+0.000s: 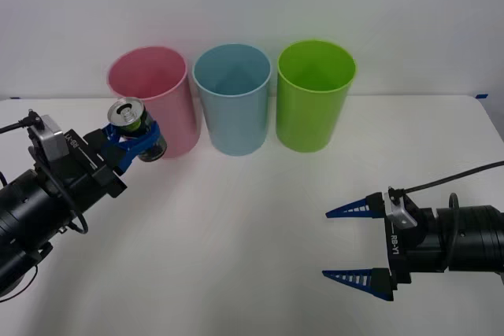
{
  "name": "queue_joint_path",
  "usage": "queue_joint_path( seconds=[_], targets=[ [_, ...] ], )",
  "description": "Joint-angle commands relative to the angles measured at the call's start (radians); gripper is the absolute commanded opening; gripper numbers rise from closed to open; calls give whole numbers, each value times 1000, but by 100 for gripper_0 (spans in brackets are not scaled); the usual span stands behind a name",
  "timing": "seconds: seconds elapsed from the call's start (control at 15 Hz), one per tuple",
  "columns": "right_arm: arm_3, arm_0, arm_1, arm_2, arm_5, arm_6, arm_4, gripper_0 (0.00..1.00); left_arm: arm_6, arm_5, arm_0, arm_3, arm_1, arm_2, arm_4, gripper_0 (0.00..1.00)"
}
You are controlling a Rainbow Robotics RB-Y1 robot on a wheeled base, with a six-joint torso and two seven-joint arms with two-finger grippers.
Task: Put cans in the blue bin and PET bottles in the pink bin and trash in the green bin.
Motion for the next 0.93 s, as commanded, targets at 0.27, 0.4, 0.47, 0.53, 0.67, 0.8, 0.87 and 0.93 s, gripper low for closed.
queue_joint_path(
  seconds=[0.27,0.4,0.47,0.53,0.67,0.8,0.87,0.93],
  targets=[
    [0,0,0,0,0,0,0,100,43,174,-25,-68,20,-82,-34,0],
    [0,0,0,0,0,0,0,100,45,225,-45,-77,28,-120,-34,0],
    [0,0,0,0,0,0,0,100,46,234,-55,-80,28,-126,-34,0],
    [0,0,0,0,0,0,0,100,52,244,-68,-77,29,-137,-34,0],
    [0,0,0,0,0,0,0,100,66,274,-95,-77,28,-154,-34,0],
    [0,0,0,0,0,0,0,100,80,330,-130,-77,31,-188,-34,0],
    [0,0,0,0,0,0,0,100,86,361,-147,-77,29,-207,-37,0],
    [0,0,0,0,0,0,0,100,91,387,-160,-77,31,-221,-40,0]
  ],
)
